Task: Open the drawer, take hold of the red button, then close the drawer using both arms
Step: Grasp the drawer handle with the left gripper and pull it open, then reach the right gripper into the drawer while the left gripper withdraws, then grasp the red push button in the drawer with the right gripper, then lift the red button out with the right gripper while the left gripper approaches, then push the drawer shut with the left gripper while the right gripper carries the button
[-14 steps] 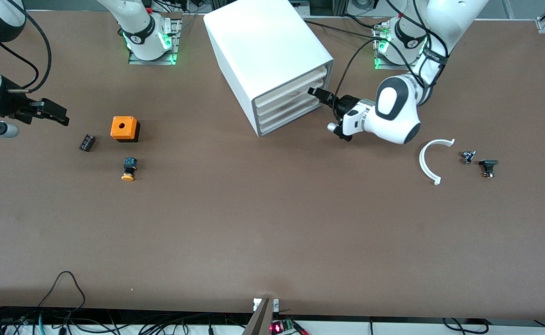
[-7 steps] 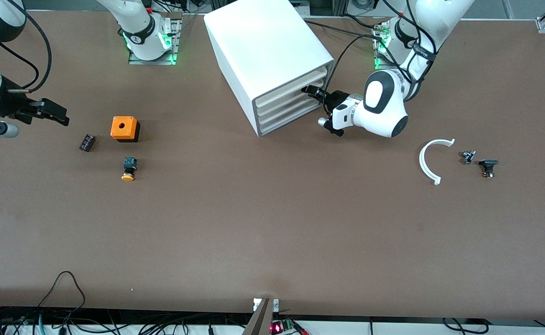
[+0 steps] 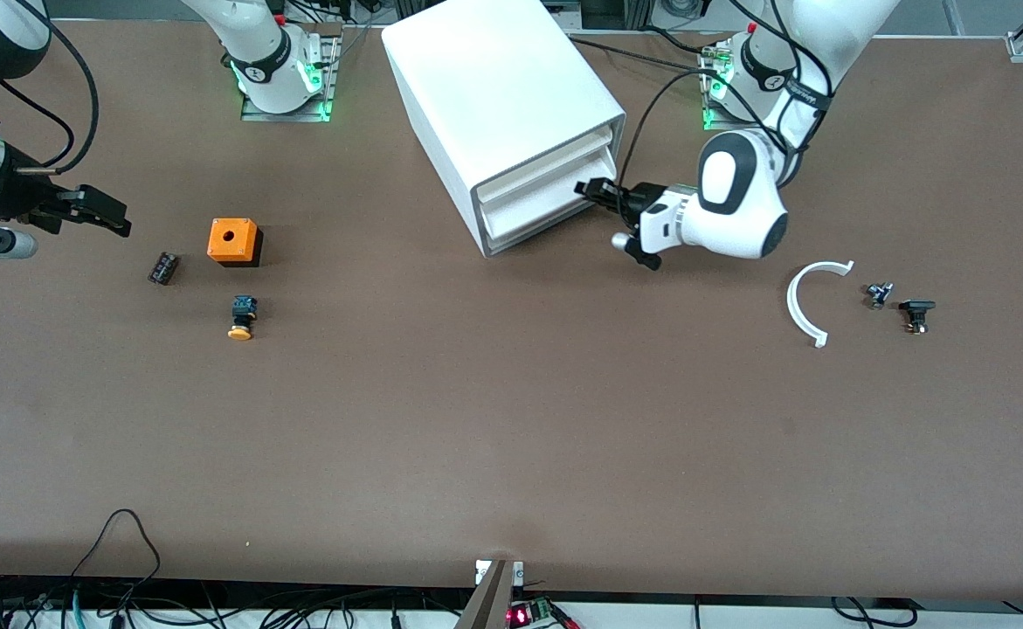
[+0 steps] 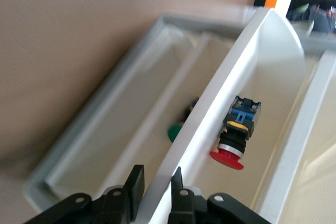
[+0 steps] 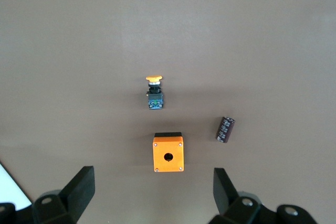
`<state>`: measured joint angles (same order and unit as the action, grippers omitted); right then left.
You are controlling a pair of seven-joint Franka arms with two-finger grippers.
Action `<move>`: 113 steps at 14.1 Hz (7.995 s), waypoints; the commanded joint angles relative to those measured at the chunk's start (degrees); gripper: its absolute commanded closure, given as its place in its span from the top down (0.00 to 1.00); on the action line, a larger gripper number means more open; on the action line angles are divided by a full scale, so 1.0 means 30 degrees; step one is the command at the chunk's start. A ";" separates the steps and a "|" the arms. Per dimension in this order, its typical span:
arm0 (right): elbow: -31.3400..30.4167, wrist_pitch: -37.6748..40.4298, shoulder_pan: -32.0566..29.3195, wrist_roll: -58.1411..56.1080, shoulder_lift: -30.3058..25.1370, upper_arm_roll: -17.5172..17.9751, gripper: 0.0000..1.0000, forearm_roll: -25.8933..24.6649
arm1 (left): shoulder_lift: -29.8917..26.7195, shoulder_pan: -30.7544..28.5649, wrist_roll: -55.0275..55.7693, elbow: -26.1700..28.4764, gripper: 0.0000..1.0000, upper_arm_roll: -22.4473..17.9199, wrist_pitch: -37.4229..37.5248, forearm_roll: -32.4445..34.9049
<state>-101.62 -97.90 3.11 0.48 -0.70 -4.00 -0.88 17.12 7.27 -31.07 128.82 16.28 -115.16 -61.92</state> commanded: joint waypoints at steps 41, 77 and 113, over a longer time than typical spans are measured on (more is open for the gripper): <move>1.2223 -0.3019 1.4813 -1.9086 1.4030 0.2917 1.00 -0.0878 | -0.6731 -0.2744 1.0707 -0.9629 1.00 -0.5105 0.5927 2.1371; 1.2836 -0.4574 1.5958 -1.5311 1.4619 0.2888 0.23 -0.1141 | -0.6614 -0.2744 1.1352 -0.9483 1.00 -0.5047 0.5841 2.1371; -0.5705 -1.3947 0.3183 0.4264 0.8084 0.1979 0.29 -0.0760 | -0.1779 0.1533 2.6703 0.0097 1.00 0.3094 -0.7377 2.1049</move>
<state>-114.68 -137.37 13.12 12.53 26.36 1.09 -3.49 14.14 11.96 48.99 127.66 23.06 -139.97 0.68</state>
